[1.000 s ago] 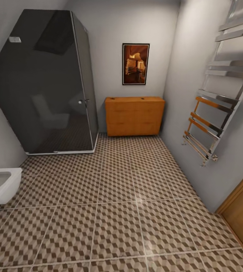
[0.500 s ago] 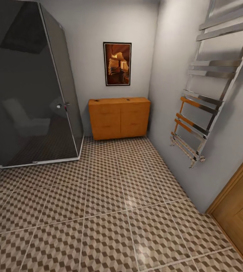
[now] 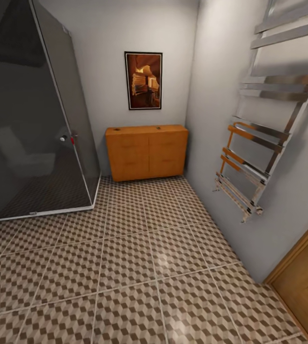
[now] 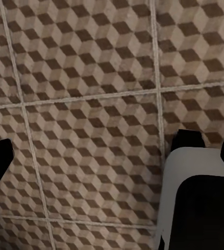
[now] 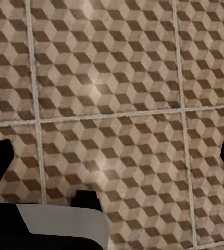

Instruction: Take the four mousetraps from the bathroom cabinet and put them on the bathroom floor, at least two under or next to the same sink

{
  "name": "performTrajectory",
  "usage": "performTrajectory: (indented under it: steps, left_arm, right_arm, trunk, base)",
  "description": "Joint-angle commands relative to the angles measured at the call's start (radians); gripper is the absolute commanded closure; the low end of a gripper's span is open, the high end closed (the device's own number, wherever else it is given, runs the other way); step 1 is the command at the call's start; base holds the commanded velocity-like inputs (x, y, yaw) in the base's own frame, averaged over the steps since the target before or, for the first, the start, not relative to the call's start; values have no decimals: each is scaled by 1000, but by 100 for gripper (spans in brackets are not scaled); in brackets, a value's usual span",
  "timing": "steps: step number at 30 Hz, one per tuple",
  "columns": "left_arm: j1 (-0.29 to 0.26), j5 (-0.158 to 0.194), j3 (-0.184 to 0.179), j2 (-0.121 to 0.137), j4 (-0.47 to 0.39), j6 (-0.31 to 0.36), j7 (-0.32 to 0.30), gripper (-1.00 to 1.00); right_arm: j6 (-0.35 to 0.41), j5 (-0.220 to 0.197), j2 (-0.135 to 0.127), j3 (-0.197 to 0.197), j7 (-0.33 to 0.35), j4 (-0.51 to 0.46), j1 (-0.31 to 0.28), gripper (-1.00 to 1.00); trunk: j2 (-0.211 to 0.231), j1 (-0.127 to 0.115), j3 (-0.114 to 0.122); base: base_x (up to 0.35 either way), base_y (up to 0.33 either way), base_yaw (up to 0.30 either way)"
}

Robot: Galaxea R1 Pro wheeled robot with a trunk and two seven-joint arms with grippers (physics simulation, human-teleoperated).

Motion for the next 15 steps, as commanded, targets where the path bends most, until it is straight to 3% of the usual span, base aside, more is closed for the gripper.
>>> performTrajectory:
  steps: [1,15]
  left_arm:
    - [0,8,-8,0,-2,-1,5,-100]
    - [0,8,-8,2,-2,-1,5,-100]
  right_arm:
    - [-2,-5,0,8,-4,1,-1,-100]
    - [-2,-5,0,8,-4,1,-1,-100]
  trunk:
    - [-1,1,-1]
    - [-1,1,-1]
  base:
    - [330,-96,-3]
    - [330,-102,-1]
